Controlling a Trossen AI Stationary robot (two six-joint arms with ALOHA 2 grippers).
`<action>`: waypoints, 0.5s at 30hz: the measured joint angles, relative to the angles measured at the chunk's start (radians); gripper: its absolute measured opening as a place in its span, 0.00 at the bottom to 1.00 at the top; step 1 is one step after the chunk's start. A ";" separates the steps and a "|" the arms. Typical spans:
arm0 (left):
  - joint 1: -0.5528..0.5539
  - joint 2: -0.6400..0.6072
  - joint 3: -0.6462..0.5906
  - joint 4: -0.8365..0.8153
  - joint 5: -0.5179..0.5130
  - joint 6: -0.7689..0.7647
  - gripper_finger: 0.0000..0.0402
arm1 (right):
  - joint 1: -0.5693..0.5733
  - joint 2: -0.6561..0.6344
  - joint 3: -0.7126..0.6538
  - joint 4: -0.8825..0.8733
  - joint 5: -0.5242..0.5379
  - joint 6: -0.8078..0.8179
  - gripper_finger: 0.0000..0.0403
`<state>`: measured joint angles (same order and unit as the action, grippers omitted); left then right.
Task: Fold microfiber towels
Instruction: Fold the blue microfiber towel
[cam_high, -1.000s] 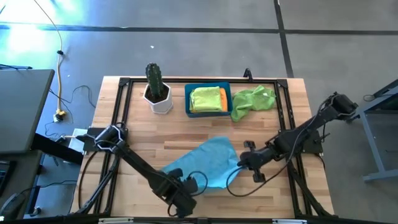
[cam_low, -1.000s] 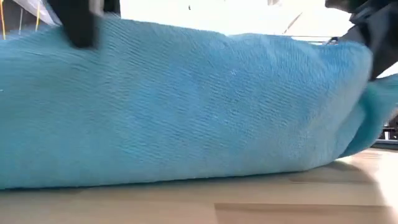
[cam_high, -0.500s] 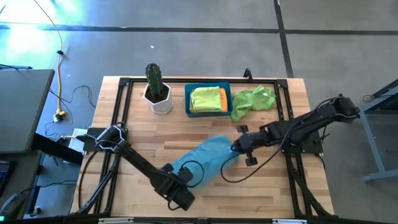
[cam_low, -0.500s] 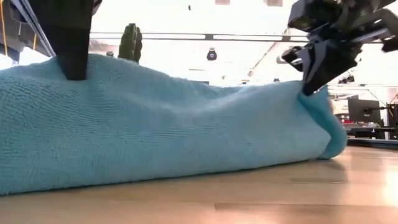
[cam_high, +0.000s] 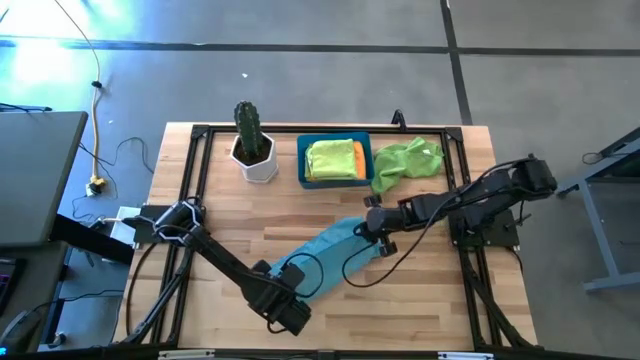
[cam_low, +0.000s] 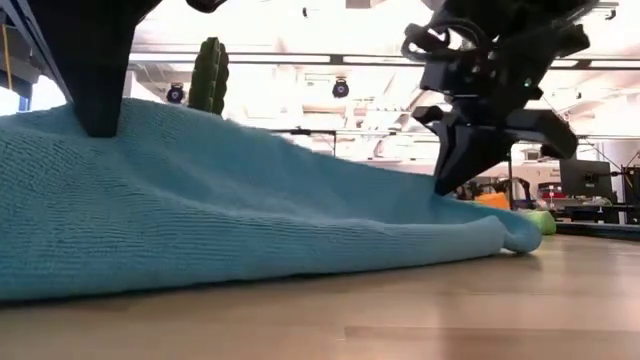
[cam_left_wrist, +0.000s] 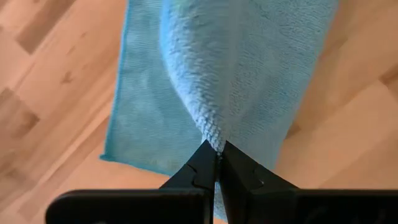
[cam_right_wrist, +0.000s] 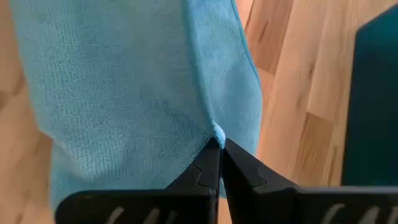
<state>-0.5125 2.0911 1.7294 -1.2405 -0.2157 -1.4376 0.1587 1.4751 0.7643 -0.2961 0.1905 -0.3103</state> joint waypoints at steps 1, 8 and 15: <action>0.000 0.000 0.000 -0.012 0.000 0.000 0.01 | -0.006 0.008 0.000 0.014 0.000 -0.012 0.00; 0.002 0.000 0.000 -0.048 -0.002 -0.003 0.01 | -0.041 0.017 0.000 0.101 0.000 -0.076 0.00; 0.002 0.000 0.000 -0.096 -0.003 -0.031 0.01 | -0.068 0.017 0.000 0.128 -0.001 -0.076 0.00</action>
<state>-0.5110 2.0911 1.7294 -1.3368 -0.2186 -1.4683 0.0905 1.4921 0.7643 -0.1679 0.1896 -0.3866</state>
